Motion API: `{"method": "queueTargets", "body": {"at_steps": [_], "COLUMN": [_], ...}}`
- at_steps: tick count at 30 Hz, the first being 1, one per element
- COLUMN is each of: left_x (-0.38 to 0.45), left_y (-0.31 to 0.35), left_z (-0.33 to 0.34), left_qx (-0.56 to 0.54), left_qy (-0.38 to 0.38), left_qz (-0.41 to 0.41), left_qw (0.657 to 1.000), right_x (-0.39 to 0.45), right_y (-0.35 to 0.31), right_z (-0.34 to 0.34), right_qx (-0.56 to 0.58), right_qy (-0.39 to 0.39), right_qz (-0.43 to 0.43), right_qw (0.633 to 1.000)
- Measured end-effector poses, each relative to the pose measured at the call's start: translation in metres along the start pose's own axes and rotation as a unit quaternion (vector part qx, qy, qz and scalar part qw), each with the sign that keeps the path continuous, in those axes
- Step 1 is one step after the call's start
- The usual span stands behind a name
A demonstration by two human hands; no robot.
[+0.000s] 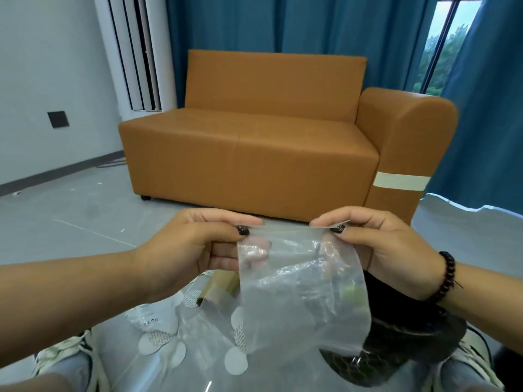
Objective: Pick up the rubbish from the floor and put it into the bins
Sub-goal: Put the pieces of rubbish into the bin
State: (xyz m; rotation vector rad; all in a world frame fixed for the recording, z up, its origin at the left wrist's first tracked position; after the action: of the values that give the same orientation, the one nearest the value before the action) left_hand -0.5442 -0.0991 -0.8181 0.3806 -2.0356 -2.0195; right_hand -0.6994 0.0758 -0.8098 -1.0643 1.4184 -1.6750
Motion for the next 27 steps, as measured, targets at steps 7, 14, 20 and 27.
{"method": "queueTargets", "body": {"at_steps": [7,14,20,27], "left_x": [0.0,0.004,0.002,0.001], "left_y": [-0.009,-0.01,-0.011,-0.018], "left_z": [0.001,0.0,0.004,0.014], "left_qx": [0.037,0.107,0.099,0.018], "left_qy": [0.004,0.08,-0.028,-0.083], "left_qz": [0.004,0.027,-0.036,-0.098], "left_qw": [0.999,0.991,0.994,0.992], "right_x": [-0.004,-0.002,-0.001,-0.003], "right_y": [0.001,0.008,0.007,0.004], "right_z": [0.003,0.003,0.008,0.015], "right_qx": [-0.002,-0.098,-0.088,-0.23], "right_qy": [-0.005,0.03,0.037,0.034], "right_qz": [0.002,-0.004,-0.05,-0.192], "right_qw": [1.0,0.995,0.994,0.953]}}
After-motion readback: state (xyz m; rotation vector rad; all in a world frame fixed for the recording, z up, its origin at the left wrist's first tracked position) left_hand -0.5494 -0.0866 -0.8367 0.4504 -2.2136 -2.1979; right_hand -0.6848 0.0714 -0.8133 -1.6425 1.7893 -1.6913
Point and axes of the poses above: each hand's wrist, its own x-axis towards the middle knuckle, its own z-axis out of the palm, y = z × x, the point moved 3 cm from there along x, towards the middle knuckle, and after that the axes turned 8 degrees about x, right-handed, at the moved point
